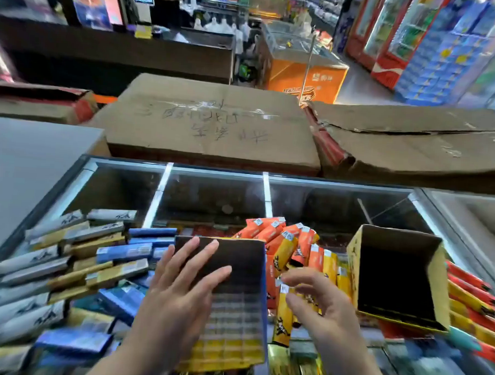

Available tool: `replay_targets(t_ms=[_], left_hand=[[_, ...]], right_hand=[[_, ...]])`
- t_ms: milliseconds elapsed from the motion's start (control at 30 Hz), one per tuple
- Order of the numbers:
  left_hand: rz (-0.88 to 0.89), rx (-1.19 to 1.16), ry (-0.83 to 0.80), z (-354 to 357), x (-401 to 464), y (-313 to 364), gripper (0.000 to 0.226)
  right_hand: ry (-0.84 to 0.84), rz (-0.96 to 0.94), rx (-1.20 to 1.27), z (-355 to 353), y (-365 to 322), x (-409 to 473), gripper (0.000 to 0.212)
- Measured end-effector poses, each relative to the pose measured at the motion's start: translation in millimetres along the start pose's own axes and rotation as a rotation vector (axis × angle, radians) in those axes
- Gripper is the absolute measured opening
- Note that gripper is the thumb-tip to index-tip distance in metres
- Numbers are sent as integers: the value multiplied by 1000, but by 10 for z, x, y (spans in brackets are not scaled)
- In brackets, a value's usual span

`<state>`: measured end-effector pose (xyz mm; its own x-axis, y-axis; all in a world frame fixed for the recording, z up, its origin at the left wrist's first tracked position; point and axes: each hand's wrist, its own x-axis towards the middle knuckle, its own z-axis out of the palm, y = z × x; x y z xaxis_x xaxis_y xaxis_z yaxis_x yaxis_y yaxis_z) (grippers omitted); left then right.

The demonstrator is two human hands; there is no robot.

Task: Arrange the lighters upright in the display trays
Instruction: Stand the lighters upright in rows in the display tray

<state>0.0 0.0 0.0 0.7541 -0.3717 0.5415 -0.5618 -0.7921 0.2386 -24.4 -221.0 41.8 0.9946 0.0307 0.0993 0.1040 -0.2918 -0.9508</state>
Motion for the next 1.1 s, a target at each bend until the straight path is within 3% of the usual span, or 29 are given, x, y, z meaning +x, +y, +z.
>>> replay_targets(t_ms=[200,267,600,933,1100], left_hand=[[-384,-315,98,68,98,-150,88],[-464,-425,127,115,95,-199,94],[-572,-799,180,196,179,-254,61],[-470,-733,166,261,118,-268,65],[-562,-713,160,207,146,-196,65]], right_hand=[[2,-142,-212,319,151,404,59],[-29,-181,-232,392,235,463,64],[0,-284,-287,537,466,539,64],[45,-356,-350,462,504,525,63],[270,-412,-381,373,293,532,42]])
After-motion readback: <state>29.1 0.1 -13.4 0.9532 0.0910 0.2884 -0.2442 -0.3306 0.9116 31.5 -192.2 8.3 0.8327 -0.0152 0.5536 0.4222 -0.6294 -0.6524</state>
